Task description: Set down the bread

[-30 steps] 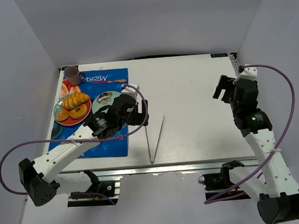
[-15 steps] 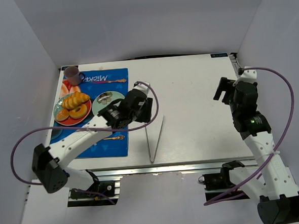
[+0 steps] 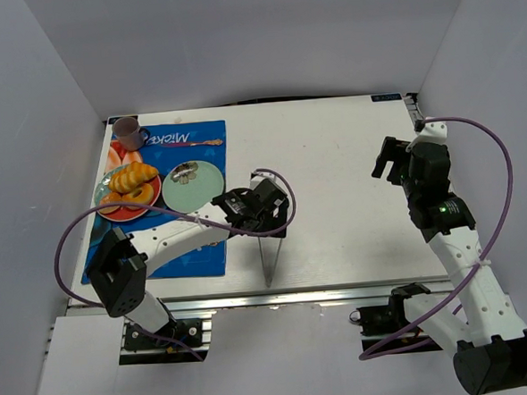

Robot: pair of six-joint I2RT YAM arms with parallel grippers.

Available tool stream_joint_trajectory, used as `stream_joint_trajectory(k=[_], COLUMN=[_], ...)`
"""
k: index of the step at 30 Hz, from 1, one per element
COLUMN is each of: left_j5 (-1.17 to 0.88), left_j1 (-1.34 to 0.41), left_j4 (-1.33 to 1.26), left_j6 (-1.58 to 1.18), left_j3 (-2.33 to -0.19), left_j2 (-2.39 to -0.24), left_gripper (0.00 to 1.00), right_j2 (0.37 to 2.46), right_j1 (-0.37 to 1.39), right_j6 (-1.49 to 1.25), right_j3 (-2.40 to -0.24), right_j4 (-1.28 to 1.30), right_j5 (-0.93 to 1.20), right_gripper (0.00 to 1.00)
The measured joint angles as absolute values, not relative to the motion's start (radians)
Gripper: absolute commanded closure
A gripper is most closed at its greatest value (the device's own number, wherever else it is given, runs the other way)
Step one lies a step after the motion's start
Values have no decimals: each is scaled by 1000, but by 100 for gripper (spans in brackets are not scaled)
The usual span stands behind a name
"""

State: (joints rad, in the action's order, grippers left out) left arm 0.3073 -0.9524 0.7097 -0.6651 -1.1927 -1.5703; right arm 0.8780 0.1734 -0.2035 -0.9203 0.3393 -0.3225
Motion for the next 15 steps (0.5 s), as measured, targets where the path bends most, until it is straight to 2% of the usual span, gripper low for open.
stream_joint_trajectory(k=[15], left_j5=[327], left_j1=[-1032], left_j4=[651], left_j6=[-773], left_j3=[-1121], left_j2=[-1705], left_gripper=[3], right_j2=[872], right_j1=[173], right_j6=[-215], right_j3=[-916], right_j4=[331], right_j5=[-270], right_gripper=[11])
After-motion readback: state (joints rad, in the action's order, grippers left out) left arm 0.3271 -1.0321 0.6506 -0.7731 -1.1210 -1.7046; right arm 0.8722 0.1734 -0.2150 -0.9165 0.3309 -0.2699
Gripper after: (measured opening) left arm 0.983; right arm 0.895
